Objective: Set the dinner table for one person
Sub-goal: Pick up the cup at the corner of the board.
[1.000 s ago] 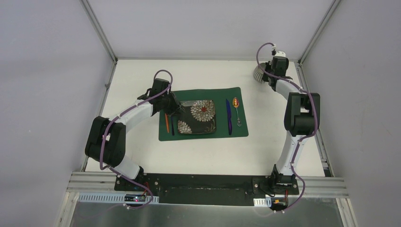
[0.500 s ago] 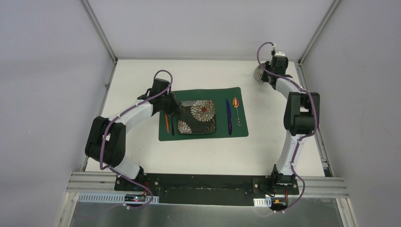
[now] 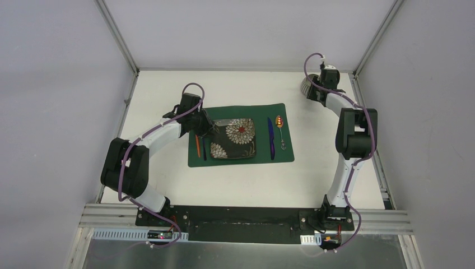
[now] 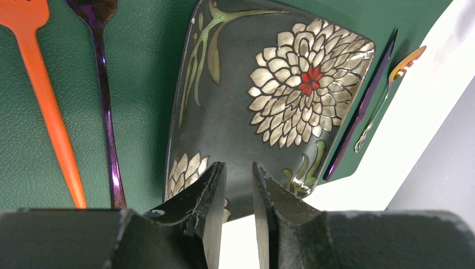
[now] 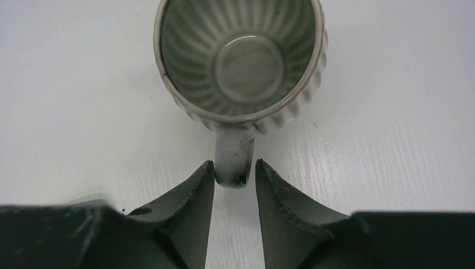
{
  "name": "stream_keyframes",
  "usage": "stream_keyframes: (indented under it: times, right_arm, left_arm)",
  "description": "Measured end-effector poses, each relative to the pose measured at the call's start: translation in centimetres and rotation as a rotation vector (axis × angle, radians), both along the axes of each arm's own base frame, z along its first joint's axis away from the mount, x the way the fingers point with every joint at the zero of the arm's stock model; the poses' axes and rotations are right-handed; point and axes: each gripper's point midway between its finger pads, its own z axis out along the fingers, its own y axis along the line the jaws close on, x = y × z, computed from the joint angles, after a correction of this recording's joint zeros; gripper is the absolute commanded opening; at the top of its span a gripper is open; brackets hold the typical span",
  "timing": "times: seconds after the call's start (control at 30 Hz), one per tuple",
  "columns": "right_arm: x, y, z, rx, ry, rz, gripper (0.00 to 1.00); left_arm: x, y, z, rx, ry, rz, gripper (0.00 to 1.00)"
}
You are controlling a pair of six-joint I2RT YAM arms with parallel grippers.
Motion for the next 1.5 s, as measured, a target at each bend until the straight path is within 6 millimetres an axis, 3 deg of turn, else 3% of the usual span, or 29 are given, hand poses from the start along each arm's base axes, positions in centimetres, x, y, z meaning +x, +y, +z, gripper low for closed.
stream_keyframes:
  times: [0.33,0.83,1.27,1.5]
  right_arm:
    - [0.2,0.0,-2.0,0.014,0.031,-0.017,0.35]
    - [1.3,-0.7,-1.4,-0.003,-0.023,-0.058,0.34]
    - [1.8,-1.2,-1.9,-0.024,-0.101,-0.102,0.01]
    - [1.8,-1.1,-2.0,-0.020,-0.113,-0.097,0.00]
  left_arm:
    - [0.0,0.0,0.0,0.001,-0.001,-0.001,0.25]
    - [0.0,0.0,0.0,0.002,-0.002,-0.003,0.25]
    - [0.0,0.0,-0.1,0.004,0.000,-0.005,0.25]
    - [0.0,0.0,-0.6,0.008,0.012,-0.005,0.25]
